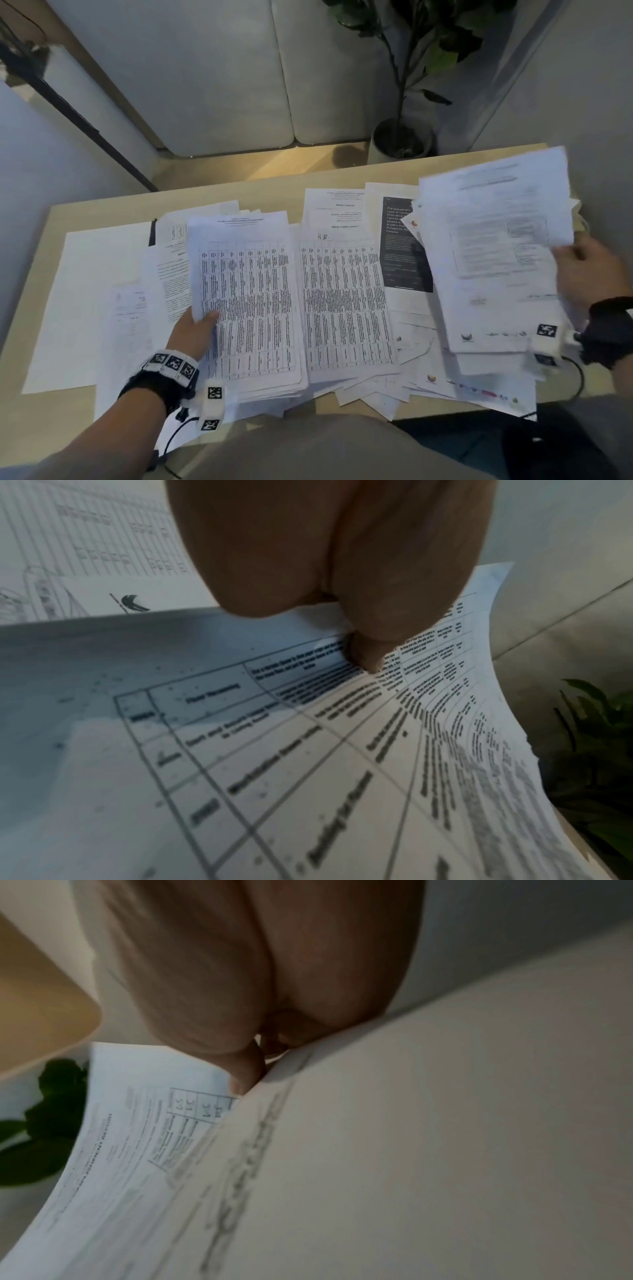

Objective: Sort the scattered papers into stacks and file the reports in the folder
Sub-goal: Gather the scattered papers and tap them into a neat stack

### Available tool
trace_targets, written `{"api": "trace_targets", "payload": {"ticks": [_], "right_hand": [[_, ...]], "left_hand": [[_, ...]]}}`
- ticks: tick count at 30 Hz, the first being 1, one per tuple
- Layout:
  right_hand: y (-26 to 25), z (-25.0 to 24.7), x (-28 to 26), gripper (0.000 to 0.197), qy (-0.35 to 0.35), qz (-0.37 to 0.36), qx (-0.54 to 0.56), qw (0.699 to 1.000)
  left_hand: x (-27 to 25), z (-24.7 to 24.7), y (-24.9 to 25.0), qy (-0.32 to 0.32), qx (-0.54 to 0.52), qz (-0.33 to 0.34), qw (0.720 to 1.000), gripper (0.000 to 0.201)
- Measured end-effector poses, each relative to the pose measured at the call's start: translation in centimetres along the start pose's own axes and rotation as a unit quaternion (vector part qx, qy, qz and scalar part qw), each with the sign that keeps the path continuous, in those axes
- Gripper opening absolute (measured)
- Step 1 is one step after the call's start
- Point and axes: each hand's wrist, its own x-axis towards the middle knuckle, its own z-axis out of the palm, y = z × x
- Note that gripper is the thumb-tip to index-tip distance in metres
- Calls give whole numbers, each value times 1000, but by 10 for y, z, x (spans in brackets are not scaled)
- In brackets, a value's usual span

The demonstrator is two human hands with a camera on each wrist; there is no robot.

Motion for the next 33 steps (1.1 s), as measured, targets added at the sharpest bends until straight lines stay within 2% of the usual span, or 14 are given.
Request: {"api": "trace_targets", "payload": {"ticks": [2, 5, 6, 8, 11, 12, 14, 17, 23, 25, 28, 30, 31, 33], "right_hand": [[-24, 8, -20, 10, -46, 1, 103, 994], [-33, 36, -31, 49, -170, 42, 224, 959], [-34, 52, -36, 42, -206, 58, 226, 950], [-31, 92, -48, 14, -261, 68, 150, 951], [-22, 154, -65, 17, -342, 42, -29, 938], [-23, 171, -71, 17, -337, 41, -74, 938], [-33, 199, -89, 30, -273, 26, -159, 948], [-54, 223, -116, 48, -234, 49, -190, 952], [-69, 226, -120, 44, -222, 107, -57, 968], [-66, 216, -113, 42, -219, 103, -45, 969], [-64, 199, -101, 10, -258, 63, -65, 962], [-64, 186, -96, 18, -275, 56, -57, 958], [-64, 180, -95, 22, -279, 53, -51, 957], [-67, 171, -96, 23, -287, 44, -54, 955]], "left_hand": [[0, 1, -1, 0, -12, 2, 1000, 45], [-1, 5, -4, -11, -27, 7, 1000, 53], [-1, 8, -5, -16, -33, 11, 999, 55], [-5, 15, -4, -21, -46, 20, 999, 54], [-12, 24, -4, -24, -45, 11, 999, 45], [-13, 27, -7, -23, -40, 5, 999, 44], [-16, 31, -12, -16, -23, -8, 1000, 40], [-21, 38, -20, -9, -5, -22, 1000, 31], [-28, 42, -30, 8, -16, -50, 999, 22], [-29, 39, -30, -3, -38, -48, 998, 19], [-21, 18, -32, 4, -97, -50, 994, 16], [-9, -4, -32, 6, -115, -54, 992, 8], [-1, -17, -30, 12, -112, -62, 992, 15], [17, -38, -25, 34, -127, -80, 988, 10]]}}
